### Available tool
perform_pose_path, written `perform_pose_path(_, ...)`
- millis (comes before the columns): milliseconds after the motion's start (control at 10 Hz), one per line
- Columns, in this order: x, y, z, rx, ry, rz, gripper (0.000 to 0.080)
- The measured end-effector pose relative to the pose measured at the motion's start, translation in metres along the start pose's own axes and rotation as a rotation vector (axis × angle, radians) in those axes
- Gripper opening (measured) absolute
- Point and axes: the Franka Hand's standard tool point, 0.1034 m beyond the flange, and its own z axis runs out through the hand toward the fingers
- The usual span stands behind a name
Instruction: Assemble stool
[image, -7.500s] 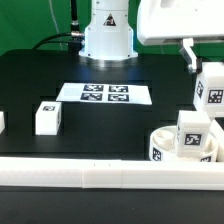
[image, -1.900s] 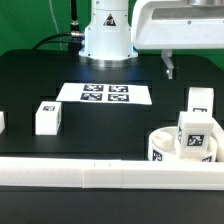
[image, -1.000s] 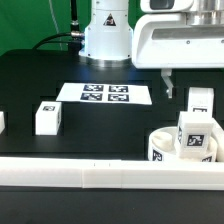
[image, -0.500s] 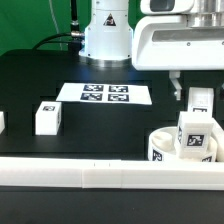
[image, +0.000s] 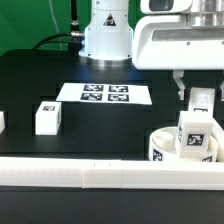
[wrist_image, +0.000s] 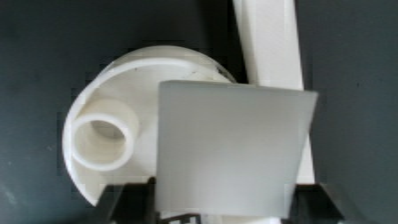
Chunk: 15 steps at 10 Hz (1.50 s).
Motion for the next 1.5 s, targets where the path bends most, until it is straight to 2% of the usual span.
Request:
perform_pose_path(400, -0.0042, -0.0013, 0.0010, 0.033, -0.027, 0.500, 0.0333)
perform_pose_path(900, -0.0057, -0.0032, 0.0016, 0.039, -0.040, 0.817, 0.0333)
perform_pose_path(1300, -0.0082, 0.0025, 0.0021, 0.104, -0.077, 1.334, 0.0333)
perform_pose_path(1500, -0.0104, -0.0016, 0.0030, 0.114, -0.083, 1.490, 0.0333)
